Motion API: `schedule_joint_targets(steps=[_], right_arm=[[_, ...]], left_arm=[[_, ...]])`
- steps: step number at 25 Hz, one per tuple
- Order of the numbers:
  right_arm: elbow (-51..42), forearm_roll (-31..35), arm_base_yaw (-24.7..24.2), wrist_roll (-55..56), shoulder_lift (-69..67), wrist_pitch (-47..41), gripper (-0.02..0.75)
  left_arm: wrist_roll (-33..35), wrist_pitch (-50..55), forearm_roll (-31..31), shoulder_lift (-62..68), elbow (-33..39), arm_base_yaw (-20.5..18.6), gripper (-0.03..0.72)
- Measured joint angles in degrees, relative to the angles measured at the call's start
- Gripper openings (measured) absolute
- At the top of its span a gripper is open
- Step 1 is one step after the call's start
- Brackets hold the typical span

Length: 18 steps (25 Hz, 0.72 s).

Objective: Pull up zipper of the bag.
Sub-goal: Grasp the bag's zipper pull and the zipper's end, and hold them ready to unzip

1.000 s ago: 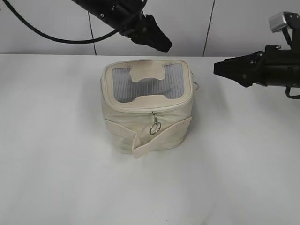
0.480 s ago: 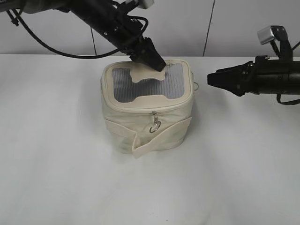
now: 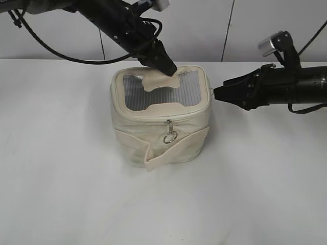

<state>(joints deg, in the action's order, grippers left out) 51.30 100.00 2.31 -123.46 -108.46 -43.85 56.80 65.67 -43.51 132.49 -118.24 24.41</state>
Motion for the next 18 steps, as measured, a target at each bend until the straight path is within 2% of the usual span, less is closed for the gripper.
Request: schedule_joint_targets(steps=[6,18], right_arm=[[2.52,-0.53,3.64,-1.24,-1.64,6.36,0.381],[7.63,-4.42,3.92,-1.58,-5.55,8.89,0.382]], left_arm=[[-0.04,0.00,0.06,0.00,0.00,0.00,0.041],[-0.06,0.00,0.06,0.00,0.00,0.00,0.041]])
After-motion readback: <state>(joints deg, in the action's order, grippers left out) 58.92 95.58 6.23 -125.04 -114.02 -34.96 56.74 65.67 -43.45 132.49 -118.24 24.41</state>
